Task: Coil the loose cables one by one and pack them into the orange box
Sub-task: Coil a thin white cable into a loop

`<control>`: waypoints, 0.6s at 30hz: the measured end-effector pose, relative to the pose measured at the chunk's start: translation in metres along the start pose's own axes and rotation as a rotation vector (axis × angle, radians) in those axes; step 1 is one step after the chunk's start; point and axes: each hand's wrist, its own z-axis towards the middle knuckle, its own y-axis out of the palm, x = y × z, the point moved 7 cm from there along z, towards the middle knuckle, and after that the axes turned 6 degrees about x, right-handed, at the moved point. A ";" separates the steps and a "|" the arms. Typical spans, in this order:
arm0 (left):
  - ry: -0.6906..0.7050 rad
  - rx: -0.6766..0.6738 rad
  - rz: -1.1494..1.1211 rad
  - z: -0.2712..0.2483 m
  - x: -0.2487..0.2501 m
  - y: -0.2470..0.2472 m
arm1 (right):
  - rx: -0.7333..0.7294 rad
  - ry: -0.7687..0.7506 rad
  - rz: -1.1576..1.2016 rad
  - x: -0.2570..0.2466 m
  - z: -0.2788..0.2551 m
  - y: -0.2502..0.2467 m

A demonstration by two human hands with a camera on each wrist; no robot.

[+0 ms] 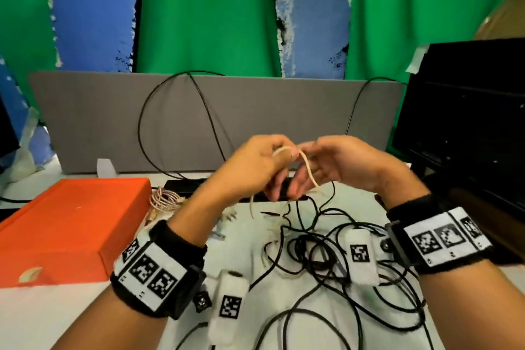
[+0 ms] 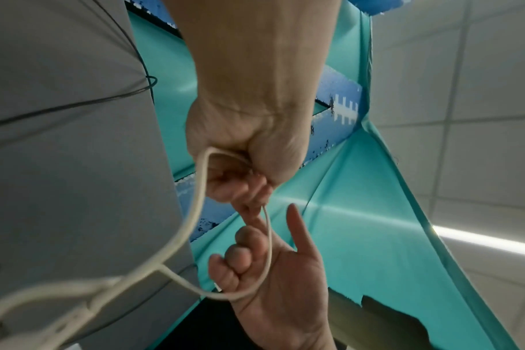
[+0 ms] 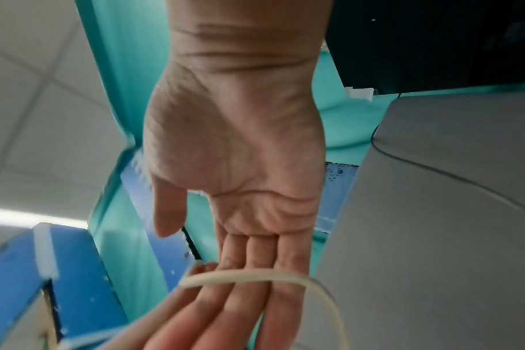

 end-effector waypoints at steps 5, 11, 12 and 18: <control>0.077 0.276 -0.198 0.010 0.026 -0.026 | 0.191 -0.242 -0.039 -0.043 -0.014 -0.001; 0.081 0.257 -0.357 -0.002 0.034 -0.054 | 0.808 -0.395 -0.128 -0.060 -0.018 -0.034; 0.096 0.229 -0.355 -0.005 0.035 -0.056 | 0.865 -0.386 -0.166 -0.060 -0.017 -0.033; 0.155 0.293 -0.142 -0.016 0.045 -0.077 | 0.866 -0.525 -0.453 -0.095 -0.010 0.019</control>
